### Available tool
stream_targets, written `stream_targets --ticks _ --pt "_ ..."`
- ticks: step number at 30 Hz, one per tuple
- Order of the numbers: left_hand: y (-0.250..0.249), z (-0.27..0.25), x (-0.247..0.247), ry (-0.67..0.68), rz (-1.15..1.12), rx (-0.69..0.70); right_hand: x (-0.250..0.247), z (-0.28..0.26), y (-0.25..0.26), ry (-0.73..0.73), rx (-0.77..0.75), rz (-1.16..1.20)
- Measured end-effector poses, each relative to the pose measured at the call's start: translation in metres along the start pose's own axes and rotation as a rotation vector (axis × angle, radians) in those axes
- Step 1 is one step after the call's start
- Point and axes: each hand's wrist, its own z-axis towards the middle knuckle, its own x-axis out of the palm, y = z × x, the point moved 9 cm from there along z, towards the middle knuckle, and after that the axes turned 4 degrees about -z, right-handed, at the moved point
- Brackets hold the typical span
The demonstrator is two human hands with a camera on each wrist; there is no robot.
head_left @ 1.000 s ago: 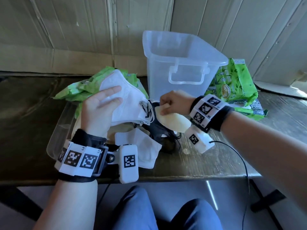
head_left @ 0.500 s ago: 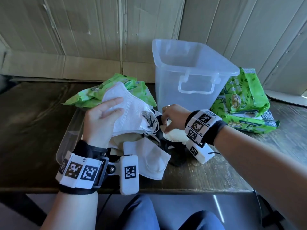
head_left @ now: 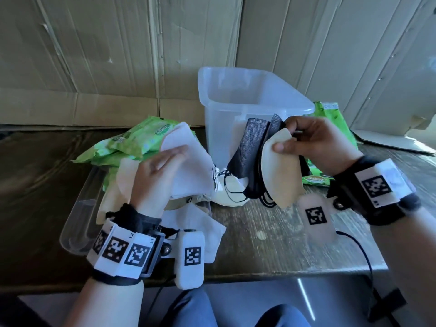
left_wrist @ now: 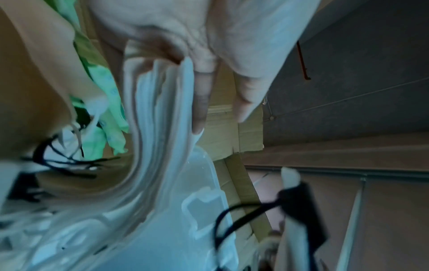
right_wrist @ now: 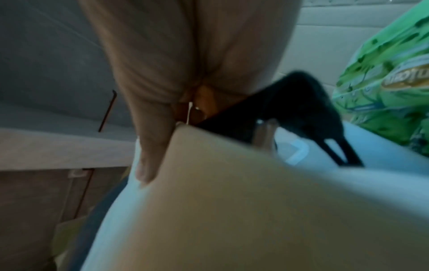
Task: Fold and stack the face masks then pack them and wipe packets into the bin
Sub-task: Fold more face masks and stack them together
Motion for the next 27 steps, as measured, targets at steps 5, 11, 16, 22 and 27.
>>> stream_targets --ticks 5,11,16,22,27 --pt "-0.002 -0.021 0.058 0.335 -0.118 -0.15 0.028 -0.01 0.005 0.133 0.001 0.02" --pt "-0.013 -0.034 0.077 0.37 0.006 -0.007 0.053 -0.016 -0.006 0.183 0.061 -0.18" --pt "-0.003 -0.027 0.066 0.311 -0.073 0.017 0.046 -0.021 -0.009 0.103 0.055 -0.175" --pt "-0.016 -0.028 0.063 0.28 -0.095 0.158 -0.005 -0.023 0.008 -0.299 -0.09 -0.011" --pt "-0.008 -0.029 0.065 0.308 0.003 0.109 -0.017 -0.027 0.022 -0.351 -0.15 0.147"
